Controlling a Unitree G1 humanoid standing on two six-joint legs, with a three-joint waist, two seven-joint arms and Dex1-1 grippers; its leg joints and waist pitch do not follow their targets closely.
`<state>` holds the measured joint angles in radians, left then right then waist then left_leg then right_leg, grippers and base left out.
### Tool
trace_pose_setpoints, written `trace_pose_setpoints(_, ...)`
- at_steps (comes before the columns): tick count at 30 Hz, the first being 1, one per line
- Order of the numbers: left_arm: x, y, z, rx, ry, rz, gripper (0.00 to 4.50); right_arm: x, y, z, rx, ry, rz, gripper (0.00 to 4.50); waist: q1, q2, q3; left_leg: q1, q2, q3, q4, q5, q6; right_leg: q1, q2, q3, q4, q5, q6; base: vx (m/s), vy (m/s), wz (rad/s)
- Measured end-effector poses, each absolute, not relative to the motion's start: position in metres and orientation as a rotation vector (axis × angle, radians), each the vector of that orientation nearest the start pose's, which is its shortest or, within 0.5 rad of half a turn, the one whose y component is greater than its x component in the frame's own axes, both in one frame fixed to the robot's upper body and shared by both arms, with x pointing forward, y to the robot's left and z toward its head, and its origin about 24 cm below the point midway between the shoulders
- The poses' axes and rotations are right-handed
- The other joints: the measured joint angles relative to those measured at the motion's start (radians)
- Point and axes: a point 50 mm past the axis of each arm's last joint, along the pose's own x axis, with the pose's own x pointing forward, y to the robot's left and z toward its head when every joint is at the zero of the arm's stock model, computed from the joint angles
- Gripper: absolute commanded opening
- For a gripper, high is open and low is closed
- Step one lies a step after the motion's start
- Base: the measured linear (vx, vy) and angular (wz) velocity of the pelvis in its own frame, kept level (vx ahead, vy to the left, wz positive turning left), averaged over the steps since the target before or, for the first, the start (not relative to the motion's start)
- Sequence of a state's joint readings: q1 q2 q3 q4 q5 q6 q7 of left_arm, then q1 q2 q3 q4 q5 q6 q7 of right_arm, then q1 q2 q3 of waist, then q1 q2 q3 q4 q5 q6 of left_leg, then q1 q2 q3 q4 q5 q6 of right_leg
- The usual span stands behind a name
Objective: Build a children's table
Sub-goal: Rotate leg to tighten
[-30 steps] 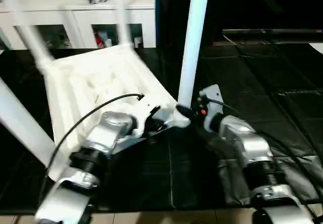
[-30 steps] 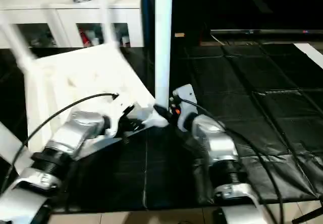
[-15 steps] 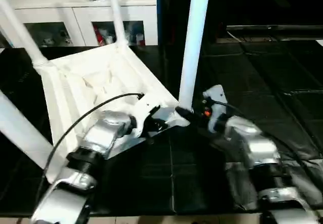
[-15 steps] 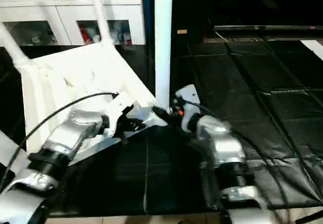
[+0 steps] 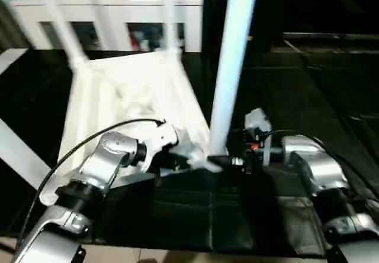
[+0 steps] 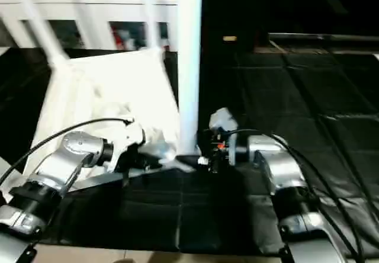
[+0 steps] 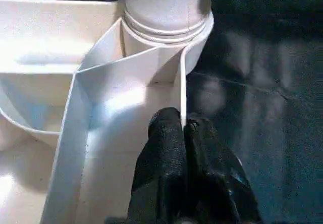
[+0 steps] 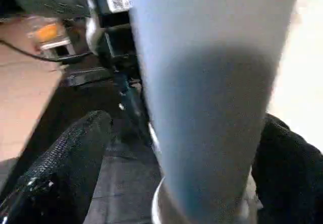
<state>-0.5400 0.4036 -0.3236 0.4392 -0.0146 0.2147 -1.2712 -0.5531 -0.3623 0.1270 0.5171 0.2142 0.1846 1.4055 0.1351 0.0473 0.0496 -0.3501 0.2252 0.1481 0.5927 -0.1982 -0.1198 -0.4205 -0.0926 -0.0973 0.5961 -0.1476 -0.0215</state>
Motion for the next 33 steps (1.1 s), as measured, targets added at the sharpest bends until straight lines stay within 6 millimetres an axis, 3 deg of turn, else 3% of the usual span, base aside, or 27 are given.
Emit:
trace_pose_setpoints(4,0.297,0.137,0.055,0.398,0.505,-1.476,0.0,0.301,-0.15,0.072,-0.062,0.342,1.573,4.34,0.009,0.0,0.0,-0.001,0.0,0.0,0.001,0.0,0.0,0.0,0.0,0.0,0.0,0.0,0.0,0.0,0.0,0.0)
trace_pose_setpoints(5,0.296,0.138,0.055,0.4,0.507,-1.486,0.0,0.3,-0.151,0.072,-0.061,0.349,1.587,4.08,0.01,0.0,0.0,-0.002,0.0,0.0,0.001,0.0,0.0,0.001,0.0,0.0,0.001,0.0,0.0,0.0,0.0,0.0)
trace_pose_setpoints(8,0.294,0.139,0.056,0.416,0.516,-1.518,0.0,0.299,-0.152,0.071,-0.049,0.366,1.615,4.0,0.01,0.0,0.0,-0.001,0.0,0.0,0.001,0.0,0.0,0.002,0.0,0.0,0.001,0.0,0.0,0.0,0.0,0.0)
trace_pose_setpoints(10,0.292,0.14,0.056,0.423,0.521,-1.538,0.0,0.298,-0.152,0.069,-0.039,0.38,1.636,3.66,0.011,-0.001,0.0,-0.001,0.0,0.0,0.001,0.0,0.0,0.002,0.0,0.0,0.001,0.0,0.0,0.0,0.0,0.0)
trace_pose_setpoints(25,0.29,0.139,0.056,0.442,0.515,-1.577,0.0,0.299,-0.145,0.065,-0.039,0.371,1.655,2.53,0.012,-0.001,0.0,-0.001,0.0,0.0,0.001,0.0,0.0,0.002,0.0,0.0,0.003,-0.001,0.001,0.0,0.0,0.0)
trace_pose_setpoints(27,0.29,0.139,0.056,0.444,0.514,-1.577,0.0,0.299,-0.145,0.065,-0.04,0.37,1.653,2.22,0.011,-0.001,0.0,-0.001,0.0,0.0,0.001,0.0,0.0,0.002,0.0,0.0,0.003,-0.001,0.001,0.0,0.0,0.0)
trace_pose_setpoints(33,0.29,0.139,0.057,0.435,0.516,-1.573,0.0,0.299,-0.144,0.064,-0.018,0.364,1.637,2.05,0.011,0.0,0.0,-0.001,0.0,0.0,0.001,0.0,0.0,0.002,0.0,0.0,0.004,-0.001,0.001,0.0,0.0,0.0)
